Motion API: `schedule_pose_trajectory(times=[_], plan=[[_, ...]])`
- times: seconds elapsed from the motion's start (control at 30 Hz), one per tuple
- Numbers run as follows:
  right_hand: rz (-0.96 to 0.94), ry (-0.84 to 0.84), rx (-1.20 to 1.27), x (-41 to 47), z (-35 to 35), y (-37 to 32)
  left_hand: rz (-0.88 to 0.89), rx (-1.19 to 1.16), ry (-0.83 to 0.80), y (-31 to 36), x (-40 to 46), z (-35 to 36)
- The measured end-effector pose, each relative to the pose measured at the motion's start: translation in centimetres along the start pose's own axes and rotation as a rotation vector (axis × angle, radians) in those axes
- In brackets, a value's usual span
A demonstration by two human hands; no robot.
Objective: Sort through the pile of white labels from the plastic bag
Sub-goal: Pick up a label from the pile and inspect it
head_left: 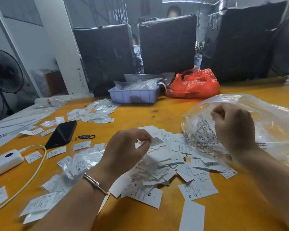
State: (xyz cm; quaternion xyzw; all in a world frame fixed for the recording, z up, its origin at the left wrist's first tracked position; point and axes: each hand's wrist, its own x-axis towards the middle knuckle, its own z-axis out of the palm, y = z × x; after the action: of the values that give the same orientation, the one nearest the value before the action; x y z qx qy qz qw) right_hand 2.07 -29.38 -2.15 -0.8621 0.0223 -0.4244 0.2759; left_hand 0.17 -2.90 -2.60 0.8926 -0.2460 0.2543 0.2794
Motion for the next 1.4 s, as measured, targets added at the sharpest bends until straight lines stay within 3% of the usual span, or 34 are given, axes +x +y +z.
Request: schedule_pose_trajectory(times=[0.07,0.2,0.33,0.53,0.67,0.87,0.97,1.17,1.3,1.4], plan=[[0.017,-0.040,0.231,-0.2,0.0,-0.5,-0.054,-0.107,0.009,0.3,0.0,-0.2],[0.293,-0.294,0.909,-1.1,-0.4,-2.9,-0.248,-0.558,-0.080,1.1,0.2,-0.9],[0.329,-0.503,1.121,-2.3,-0.2,-4.6,-0.388,-0.868,-0.205,1.7,0.4,-1.4],[0.186,-0.696,1.154,-3.3,-0.5,-6.0,-0.346,-0.940,-0.387,2.1,0.2,-1.9],[0.110,-0.668,1.141,-3.5,-0.6,-6.2,-0.328,-0.856,-0.311,2.7,-0.1,-1.8],[0.016,-0.698,0.925,-3.2,-1.0,-6.0,-0.305,-0.821,-0.220,2.3,0.0,-1.8],[-0.032,-0.602,0.857,-3.4,-1.0,-6.2,-0.301,-0.813,-0.221,2.3,0.0,-1.8],[0.154,-0.253,0.896,-2.9,-0.5,-5.4,-0.341,-0.796,-0.079,1.6,0.1,-2.0],[0.092,-0.242,0.782,-3.1,-0.4,-5.0,-0.340,-0.873,-0.057,1.8,0.2,-2.1],[0.028,-0.367,0.645,-3.4,-0.2,-5.3,-0.313,-0.882,-0.105,1.9,0.1,-1.9]])
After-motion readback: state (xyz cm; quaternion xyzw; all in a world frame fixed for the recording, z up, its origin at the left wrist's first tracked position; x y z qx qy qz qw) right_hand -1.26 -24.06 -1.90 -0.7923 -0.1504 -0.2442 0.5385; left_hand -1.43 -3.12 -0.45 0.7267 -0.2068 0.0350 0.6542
